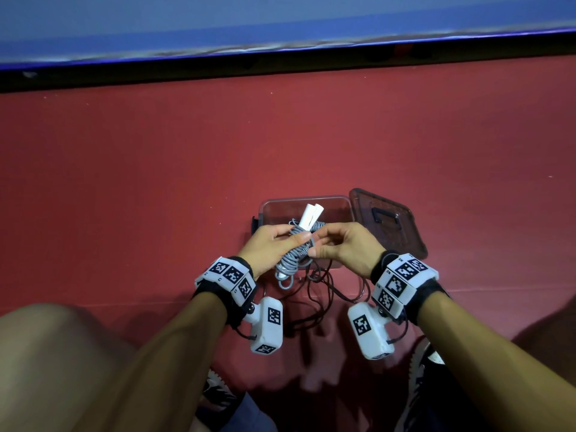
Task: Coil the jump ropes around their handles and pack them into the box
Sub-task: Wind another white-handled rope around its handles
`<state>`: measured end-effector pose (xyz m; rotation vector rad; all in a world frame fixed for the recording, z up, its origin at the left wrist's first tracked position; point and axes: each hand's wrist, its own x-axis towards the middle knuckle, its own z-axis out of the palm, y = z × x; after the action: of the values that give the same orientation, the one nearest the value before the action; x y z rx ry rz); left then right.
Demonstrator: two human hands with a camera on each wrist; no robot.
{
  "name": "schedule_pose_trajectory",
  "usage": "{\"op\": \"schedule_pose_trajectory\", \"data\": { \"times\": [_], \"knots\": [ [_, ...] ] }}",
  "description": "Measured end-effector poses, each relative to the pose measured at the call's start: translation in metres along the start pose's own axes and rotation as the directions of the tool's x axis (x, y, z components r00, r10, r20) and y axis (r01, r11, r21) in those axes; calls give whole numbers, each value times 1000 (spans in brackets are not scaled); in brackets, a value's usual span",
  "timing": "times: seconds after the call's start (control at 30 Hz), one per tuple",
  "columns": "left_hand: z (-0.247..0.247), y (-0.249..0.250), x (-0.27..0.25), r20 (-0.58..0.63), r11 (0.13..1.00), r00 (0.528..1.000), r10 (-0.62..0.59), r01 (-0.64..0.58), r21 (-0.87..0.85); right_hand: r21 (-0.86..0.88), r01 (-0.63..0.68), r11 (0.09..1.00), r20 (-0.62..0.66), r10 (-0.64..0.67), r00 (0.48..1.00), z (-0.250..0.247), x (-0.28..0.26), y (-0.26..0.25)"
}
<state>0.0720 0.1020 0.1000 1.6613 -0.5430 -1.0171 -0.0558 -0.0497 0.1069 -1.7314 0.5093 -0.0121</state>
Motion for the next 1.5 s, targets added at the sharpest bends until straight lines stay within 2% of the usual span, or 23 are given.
{"op": "schedule_pose_trajectory", "data": {
  "times": [0.07, 0.17, 0.3, 0.5, 0.8, 0.93, 1.07, 1.23, 1.33, 1.5],
  "knots": [
    [-3, -3, 1, -24, 999, 1000, 9, -8, 41, 39, -17, 999, 43, 16, 999, 1, -1, -2],
    [-6, -6, 2, -49, 995, 999, 19, -13, 102, -5, -47, 999, 45, 47, 998, 0, 0, -2],
    [-10, -6, 2, -100, 986, 995, 19, -2, 168, -139, -68, 988, -27, 65, 998, -3, 1, -1],
    [-15, -7, 4, -161, 971, 987, 31, 9, 238, -224, -78, 971, -103, 56, 993, -4, -1, -2],
    [-22, -19, 9, -216, 925, 976, 29, 56, 377, -176, -29, 984, -54, 19, 998, -7, -5, -9],
    [-26, -22, 7, -253, 921, 967, -9, 106, 375, -132, -7, 991, -132, -10, 991, -11, -1, -6],
    [-22, -17, 6, -235, 932, 972, -2, 87, 352, -80, -21, 997, -118, 11, 993, -8, -1, -2],
    [-20, -11, 5, -244, 938, 969, 33, 54, 342, -269, -62, 961, -149, 22, 989, -8, 2, 7],
    [-21, -10, 5, -244, 949, 969, 28, 51, 311, -311, -104, 945, -166, 54, 985, -11, 3, 11],
    [-16, -11, 4, -177, 964, 983, 40, 8, 264, -390, -133, 911, -66, 117, 991, -5, 2, 9]
  ]
}}
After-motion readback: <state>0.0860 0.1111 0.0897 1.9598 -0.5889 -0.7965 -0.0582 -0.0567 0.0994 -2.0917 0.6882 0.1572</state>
